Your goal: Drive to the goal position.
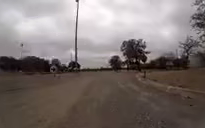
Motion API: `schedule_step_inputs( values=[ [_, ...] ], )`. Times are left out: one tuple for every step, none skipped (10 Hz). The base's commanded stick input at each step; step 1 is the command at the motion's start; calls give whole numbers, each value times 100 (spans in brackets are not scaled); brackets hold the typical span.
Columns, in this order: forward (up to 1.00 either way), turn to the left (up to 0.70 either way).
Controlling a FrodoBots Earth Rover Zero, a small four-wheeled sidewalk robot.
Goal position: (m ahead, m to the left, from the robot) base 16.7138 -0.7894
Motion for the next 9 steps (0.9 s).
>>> schedule_step_inputs(
  values=[
    [70,-1],
    [70,-1],
    [70,-1],
    [70,-1],
    [70,-1],
    [70,-1],
    [70,-1],
    [70,-1],
    [70,-1]
  ],
)
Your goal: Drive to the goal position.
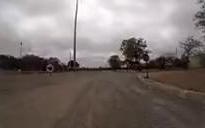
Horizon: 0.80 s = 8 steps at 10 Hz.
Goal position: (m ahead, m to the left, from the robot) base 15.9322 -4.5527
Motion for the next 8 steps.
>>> schedule_step_inputs(
  values=[
    [70,-1],
    [70,-1],
    [70,-1],
    [70,-1],
    [70,-1],
    [70,-1],
    [70,-1],
    [70,-1]
  ],
)
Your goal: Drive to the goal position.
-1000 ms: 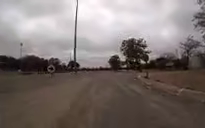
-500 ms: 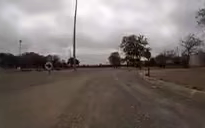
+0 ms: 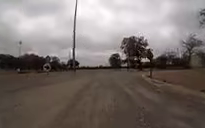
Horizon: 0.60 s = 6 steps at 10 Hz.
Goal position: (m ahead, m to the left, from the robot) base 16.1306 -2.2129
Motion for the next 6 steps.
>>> schedule_step_inputs(
  values=[
    [70,-1],
    [70,-1],
    [70,-1],
    [70,-1],
    [70,-1],
    [70,-1]
  ],
)
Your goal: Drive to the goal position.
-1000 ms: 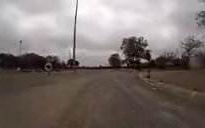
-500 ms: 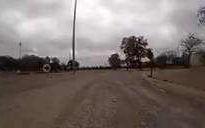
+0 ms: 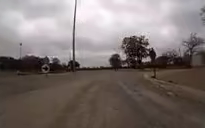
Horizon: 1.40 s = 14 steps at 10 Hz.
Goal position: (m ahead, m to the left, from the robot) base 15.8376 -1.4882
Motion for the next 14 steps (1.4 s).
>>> schedule_step_inputs(
  values=[
    [70,-1],
    [70,-1],
    [70,-1],
    [70,-1],
    [70,-1],
    [70,-1],
    [70,-1],
    [70,-1],
    [70,-1],
    [70,-1],
    [70,-1],
    [70,-1],
    [70,-1],
    [70,-1]
  ],
)
